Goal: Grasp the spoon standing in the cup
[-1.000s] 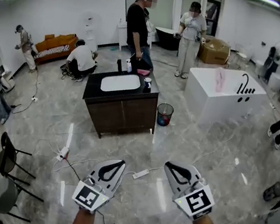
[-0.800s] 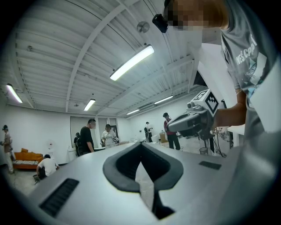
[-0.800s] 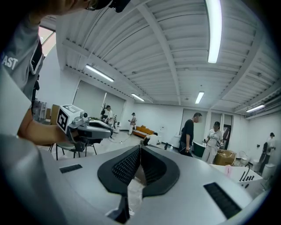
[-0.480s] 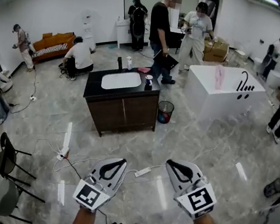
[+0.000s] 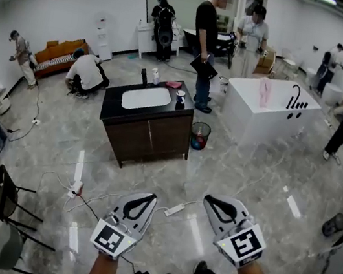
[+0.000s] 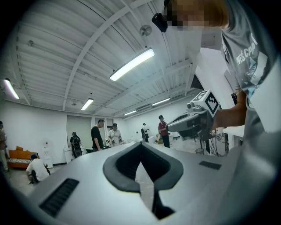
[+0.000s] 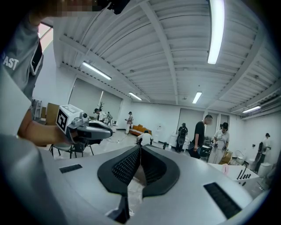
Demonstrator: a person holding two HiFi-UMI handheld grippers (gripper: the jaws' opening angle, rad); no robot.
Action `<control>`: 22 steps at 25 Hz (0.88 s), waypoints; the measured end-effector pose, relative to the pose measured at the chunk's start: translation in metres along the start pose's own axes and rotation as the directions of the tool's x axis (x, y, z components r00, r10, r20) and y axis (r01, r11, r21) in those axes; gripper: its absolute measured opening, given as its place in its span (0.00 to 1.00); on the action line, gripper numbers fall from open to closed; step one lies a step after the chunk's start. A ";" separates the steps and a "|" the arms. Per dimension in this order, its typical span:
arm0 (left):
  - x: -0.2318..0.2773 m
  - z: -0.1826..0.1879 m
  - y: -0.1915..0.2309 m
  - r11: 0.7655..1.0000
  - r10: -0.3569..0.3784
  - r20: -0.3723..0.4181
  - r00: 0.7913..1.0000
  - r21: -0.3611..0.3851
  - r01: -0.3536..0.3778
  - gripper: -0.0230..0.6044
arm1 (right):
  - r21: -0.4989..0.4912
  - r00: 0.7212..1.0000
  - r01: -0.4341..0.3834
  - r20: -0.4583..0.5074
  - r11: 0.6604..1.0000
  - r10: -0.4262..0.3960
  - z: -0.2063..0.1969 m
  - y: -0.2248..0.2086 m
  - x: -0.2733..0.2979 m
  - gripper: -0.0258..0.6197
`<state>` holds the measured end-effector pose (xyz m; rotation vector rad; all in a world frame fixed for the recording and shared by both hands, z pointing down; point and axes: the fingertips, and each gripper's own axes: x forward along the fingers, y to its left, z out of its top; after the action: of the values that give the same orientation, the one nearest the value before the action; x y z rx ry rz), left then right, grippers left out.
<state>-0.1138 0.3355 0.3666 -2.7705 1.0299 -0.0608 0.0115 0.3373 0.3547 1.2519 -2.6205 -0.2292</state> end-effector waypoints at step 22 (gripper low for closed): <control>0.097 -0.020 0.057 0.999 0.042 -0.062 0.997 0.014 -0.042 0.04 | 0.054 0.998 -0.049 0.035 0.997 0.048 -0.027 -0.102 0.071 0.09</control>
<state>-0.0795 0.2268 0.3727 -2.7507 1.0984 -0.1475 0.0514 0.2174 0.3662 1.2102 -2.6996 -0.1728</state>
